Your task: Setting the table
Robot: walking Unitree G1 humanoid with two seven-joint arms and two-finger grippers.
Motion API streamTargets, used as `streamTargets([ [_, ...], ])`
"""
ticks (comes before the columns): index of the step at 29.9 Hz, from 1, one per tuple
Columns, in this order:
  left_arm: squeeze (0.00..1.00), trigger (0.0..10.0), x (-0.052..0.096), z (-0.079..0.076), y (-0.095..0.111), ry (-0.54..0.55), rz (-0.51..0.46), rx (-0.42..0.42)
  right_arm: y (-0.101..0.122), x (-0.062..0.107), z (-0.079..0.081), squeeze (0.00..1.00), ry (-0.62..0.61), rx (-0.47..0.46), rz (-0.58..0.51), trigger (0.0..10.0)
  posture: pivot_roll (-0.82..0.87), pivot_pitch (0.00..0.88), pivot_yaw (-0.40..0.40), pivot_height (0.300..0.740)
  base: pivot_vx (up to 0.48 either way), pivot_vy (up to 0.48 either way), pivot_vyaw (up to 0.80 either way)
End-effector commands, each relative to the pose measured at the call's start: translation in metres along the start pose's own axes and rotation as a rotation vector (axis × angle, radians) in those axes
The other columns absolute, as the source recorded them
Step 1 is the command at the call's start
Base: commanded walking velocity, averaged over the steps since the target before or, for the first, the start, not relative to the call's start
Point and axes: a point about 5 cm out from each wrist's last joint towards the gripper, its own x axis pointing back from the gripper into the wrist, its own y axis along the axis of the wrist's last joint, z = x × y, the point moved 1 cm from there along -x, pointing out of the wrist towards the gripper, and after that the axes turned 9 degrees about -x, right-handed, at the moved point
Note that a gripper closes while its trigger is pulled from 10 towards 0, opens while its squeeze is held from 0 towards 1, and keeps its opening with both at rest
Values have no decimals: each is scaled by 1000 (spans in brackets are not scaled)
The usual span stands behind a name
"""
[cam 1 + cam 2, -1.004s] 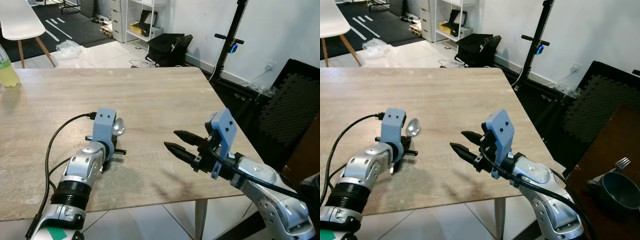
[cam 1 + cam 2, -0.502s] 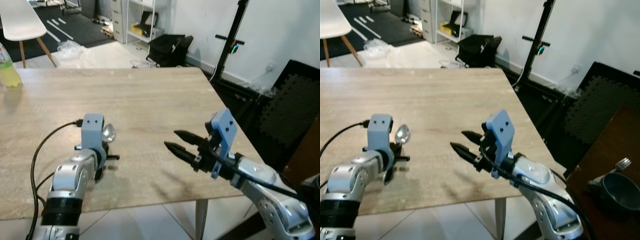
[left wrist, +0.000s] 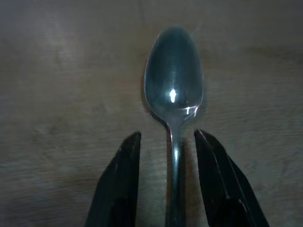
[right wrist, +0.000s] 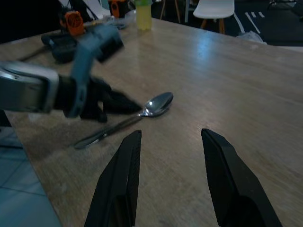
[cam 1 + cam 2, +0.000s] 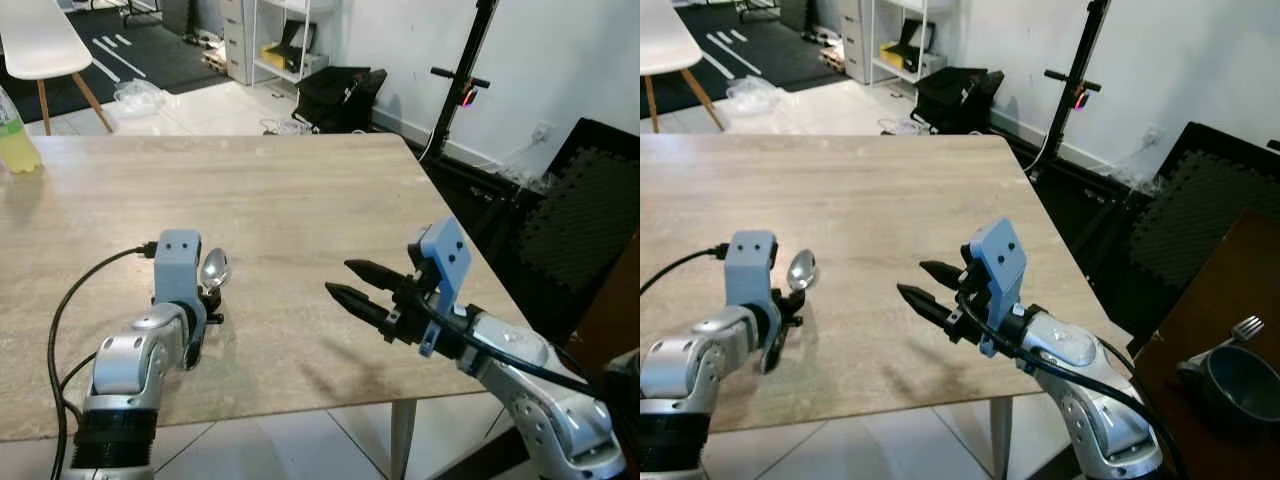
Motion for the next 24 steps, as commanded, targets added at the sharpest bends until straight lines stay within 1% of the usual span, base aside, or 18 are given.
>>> streamTargets([
  [1,0,10000,9,2,16,12,-103,-63,-2,1,3,0,4,-4,-5,10000,90,135,15,740,0,0,0],
  [2,0,10000,16,4,27,25,-173,-114,-2,2,3,0,-13,-7,-19,10000,111,128,13,740,0,0,0],
  [3,0,10000,23,6,38,25,-238,-136,1,1,2,0,-56,-6,-58,10000,129,118,7,740,0,0,0],
  [4,0,10000,27,7,43,24,-272,-143,3,1,1,0,-87,-6,-85,10000,129,118,7,740,0,0,0],
  [5,0,10000,27,7,43,24,-272,-143,3,1,1,0,-87,-6,-85,10000,129,118,7,740,0,0,0],
  [6,0,10000,35,8,57,15,-361,-137,16,-1,-9,0,-222,12,-193,10000,150,107,-9,740,0,0,0],
  [7,0,10000,38,7,63,7,-399,-127,26,0,-18,0,-324,-11,-267,10000,154,103,-11,740,0,0,0],
  [9,0,10000,41,4,69,-10,-441,-95,38,3,-32,0,-491,-66,-375,10000,164,89,-20,740,0,0,0],
  [11,0,10000,43,0,72,-30,-464,-62,43,7,-41,0,-609,-104,-436,10000,168,77,-24,740,0,0,0],
  [12,0,10000,43,0,72,-30,-464,-62,43,7,-41,0,-609,-104,-436,10000,168,77,-24,740,0,0,0],
  [13,0,10000,46,-5,73,-58,-483,-53,44,11,-45,0,-676,-123,-463,10000,169,74,-26,740,0,0,0],
  [14,0,10000,47,-9,74,-77,-496,-50,43,13,-46,0,-714,-133,-476,10000,173,67,-31,740,0,0,0],
  [15,0,10000,51,-16,76,-130,-519,-30,41,14,-46,0,-742,-136,-477,10000,173,60,-33,740,0,0,0],
  [16,0,10000,51,-16,76,-130,-519,-30,41,14,-46,0,-742,-136,-477,10000,173,60,-33,740,0,0,0],
  [18,0,10000,56,-29,76,-221,-529,52,35,13,-41,0,-758,-137,-463,10000,168,47,-30,740,0,0,0],
  [19,0,10000,58,-34,74,-251,-528,67,32,12,-38,0,-770,-146,-460,10000,168,47,-30,740,0,0,0],
  [23,0,10000,57,-39,69,-270,-517,63,27,12,-35,0,-816,-164,-462,10000,168,49,-33,740,0,0,0],
  [24,0,10000,53,-41,67,-269,-502,61,26,12,-36,0,-850,-177,-484,10000,162,36,-25,740,0,0,0],
])
